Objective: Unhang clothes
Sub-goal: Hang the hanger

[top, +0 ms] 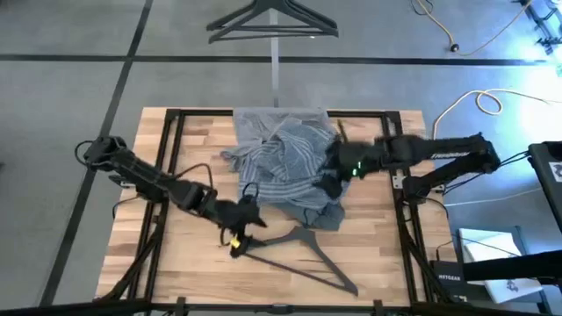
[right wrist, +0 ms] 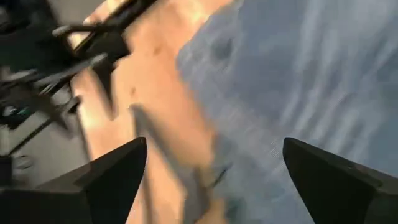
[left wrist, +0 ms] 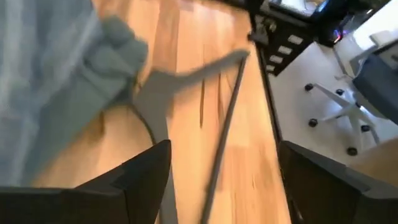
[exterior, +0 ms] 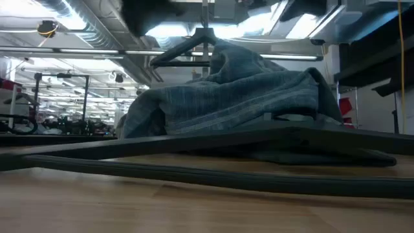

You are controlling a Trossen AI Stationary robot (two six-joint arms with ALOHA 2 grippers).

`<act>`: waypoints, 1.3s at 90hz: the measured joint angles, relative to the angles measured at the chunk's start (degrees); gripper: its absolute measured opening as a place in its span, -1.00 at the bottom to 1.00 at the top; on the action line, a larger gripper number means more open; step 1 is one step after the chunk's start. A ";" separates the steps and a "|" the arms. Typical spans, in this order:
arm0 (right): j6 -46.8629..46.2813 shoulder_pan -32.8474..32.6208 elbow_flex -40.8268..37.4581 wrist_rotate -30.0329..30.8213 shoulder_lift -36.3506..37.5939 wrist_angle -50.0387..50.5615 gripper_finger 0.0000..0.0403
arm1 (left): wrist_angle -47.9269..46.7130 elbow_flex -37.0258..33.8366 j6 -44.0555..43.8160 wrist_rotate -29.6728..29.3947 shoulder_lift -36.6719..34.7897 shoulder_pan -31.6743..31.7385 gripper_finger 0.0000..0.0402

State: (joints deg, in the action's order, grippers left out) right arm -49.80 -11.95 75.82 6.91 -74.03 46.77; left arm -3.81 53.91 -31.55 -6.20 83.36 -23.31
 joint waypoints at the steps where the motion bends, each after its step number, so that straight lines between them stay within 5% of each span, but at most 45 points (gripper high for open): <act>1: -1.16 -0.99 -0.13 0.59 -0.10 -0.55 0.77 | 1.06 -0.78 -0.51 0.38 0.03 -0.01 0.38; 19: -13.83 -18.45 -3.44 15.97 -3.50 -5.30 0.77 | 20.14 -12.61 -10.36 11.56 0.56 3.37 0.38; 39: -20.19 -31.33 -7.98 17.53 -11.79 -5.34 0.77 | 21.29 -15.52 -10.34 19.33 4.91 7.65 0.38; 48: -20.35 -33.39 -8.18 12.69 -15.65 -6.92 0.77 | 25.08 -15.56 -10.03 22.28 8.36 8.09 0.38; 67: -26.03 -36.37 -8.20 12.87 -23.21 -4.77 0.77 | 33.42 -15.54 -13.03 28.41 17.05 8.42 0.38; 117: -26.97 -34.79 -8.18 11.39 -30.87 -3.88 0.77 | 35.27 -15.35 -15.59 25.88 20.04 10.19 0.38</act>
State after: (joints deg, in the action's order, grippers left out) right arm -76.77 -46.74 67.64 18.31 -104.90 42.89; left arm 31.47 38.56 -47.14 19.68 103.39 -13.13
